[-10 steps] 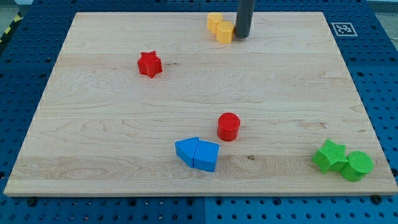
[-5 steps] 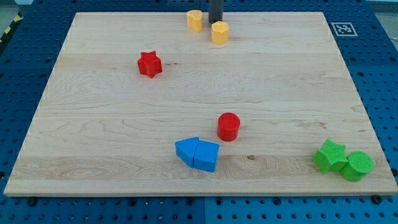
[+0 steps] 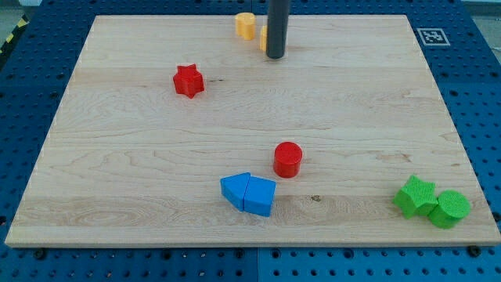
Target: Push the yellow hexagon up a bit
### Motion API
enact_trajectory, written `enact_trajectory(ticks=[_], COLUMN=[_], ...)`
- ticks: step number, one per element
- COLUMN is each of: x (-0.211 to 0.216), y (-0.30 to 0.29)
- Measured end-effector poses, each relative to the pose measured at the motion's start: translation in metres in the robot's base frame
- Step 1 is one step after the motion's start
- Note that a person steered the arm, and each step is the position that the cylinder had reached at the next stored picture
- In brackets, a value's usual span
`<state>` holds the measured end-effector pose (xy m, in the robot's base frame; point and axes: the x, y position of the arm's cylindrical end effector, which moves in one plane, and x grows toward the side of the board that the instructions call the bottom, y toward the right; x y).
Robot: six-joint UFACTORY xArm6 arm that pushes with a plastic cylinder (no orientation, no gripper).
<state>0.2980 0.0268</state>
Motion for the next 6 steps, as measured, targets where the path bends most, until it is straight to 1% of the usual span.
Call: enact_trajectory(ticks=[3, 5, 6], x=[-0.009, -0.034, -0.032], y=[-0.008, -0.008, -0.008])
